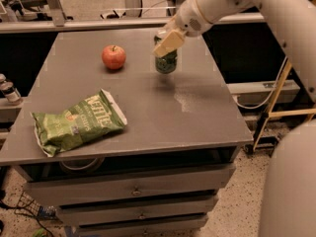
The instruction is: Move green can near apple
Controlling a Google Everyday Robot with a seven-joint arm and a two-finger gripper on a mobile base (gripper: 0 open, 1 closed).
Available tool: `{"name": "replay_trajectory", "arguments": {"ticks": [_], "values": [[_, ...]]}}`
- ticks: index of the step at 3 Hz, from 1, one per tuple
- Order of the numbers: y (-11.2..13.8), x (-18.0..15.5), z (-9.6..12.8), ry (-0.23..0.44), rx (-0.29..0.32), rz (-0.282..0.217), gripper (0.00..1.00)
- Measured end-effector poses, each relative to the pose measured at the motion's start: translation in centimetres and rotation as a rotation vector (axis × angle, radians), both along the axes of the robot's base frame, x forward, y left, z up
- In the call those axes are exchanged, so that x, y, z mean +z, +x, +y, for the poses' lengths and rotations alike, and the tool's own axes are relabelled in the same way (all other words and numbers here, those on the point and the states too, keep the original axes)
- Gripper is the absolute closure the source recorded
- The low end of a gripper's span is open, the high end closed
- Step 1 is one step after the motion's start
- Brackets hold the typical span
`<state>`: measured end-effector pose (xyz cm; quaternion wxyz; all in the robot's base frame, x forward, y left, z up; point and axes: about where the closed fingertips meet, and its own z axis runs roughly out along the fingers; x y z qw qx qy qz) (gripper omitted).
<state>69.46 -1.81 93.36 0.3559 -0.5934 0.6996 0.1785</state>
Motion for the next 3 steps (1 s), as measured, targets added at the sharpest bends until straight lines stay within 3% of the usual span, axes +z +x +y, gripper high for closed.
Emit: {"name": "replay_trajectory", "arguments": {"ticks": [2,3], "values": [[2.6,-0.5,5.2,0.001,0.002,-0.005,1.00],[3.4,-1.4,7.6,0.037,-0.012,0.008,1.00]]}}
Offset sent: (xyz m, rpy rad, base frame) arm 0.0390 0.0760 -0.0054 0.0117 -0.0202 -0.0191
